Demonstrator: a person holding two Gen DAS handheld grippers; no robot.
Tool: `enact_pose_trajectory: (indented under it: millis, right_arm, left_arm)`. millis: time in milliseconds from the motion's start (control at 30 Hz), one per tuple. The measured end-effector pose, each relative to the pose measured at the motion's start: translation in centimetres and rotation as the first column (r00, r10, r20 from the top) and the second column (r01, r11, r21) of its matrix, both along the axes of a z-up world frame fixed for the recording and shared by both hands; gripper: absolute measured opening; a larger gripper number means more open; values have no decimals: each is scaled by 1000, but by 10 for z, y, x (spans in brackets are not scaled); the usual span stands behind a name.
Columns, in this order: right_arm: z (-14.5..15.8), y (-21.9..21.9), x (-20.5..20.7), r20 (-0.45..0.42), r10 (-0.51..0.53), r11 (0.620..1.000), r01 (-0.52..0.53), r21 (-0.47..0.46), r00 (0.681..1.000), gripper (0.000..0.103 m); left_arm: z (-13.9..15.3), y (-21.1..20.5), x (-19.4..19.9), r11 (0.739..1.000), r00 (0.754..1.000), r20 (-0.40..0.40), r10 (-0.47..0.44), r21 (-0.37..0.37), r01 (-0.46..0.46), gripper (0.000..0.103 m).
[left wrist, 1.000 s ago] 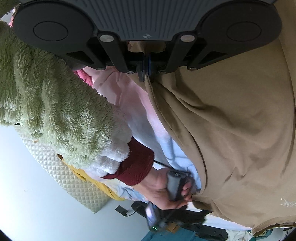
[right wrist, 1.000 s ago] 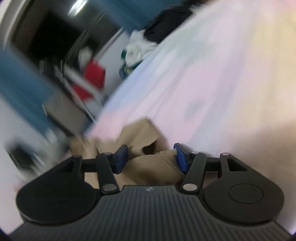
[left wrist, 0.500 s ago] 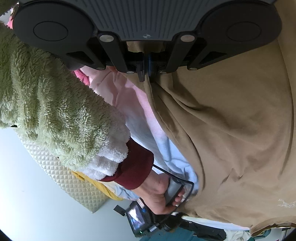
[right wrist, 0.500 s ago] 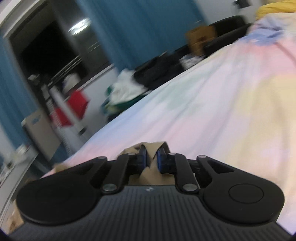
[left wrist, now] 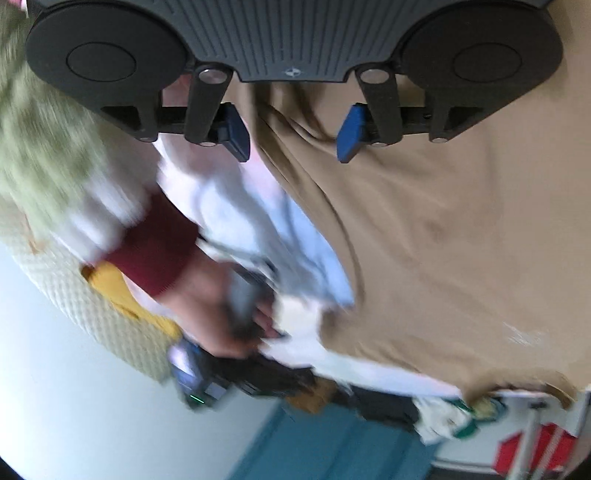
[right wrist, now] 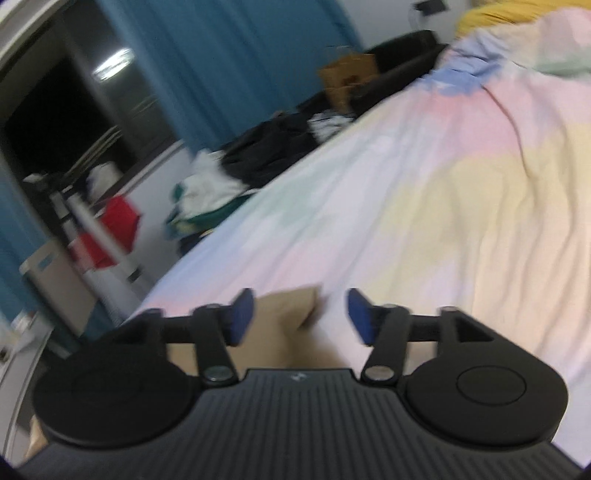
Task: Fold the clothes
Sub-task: 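Fold the hem up toward the collar with both grippers and release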
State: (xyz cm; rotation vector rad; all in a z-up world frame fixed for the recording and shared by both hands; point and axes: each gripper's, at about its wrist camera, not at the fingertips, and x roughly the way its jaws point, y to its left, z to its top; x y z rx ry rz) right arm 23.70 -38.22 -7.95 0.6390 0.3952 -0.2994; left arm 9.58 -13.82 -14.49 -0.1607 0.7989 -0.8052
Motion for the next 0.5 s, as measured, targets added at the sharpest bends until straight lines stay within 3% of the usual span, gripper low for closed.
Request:
enact_pose_trajectory:
  millis: [133,233,367,500]
  right_arm:
    - [29,43,-44,0,104,994,-104,29,995,72]
    - [45,75,-76,5,160,981,-160,113,987,73]
    - [45,122,-111,50,246,942,-251,223,968,73]
    - [32,167,-126,33,303,923,-302,237,952,73]
  left_arm:
    - [18,43,8,987,990,-10,144,-68,-144,61]
    - [30,82,18,952,960,-61,274,-122,-279,61]
    - [37,155,37,842,866,-169,470,-210,-497,66]
    - [31,227,76,687,729,-322,604,-253,-682,67]
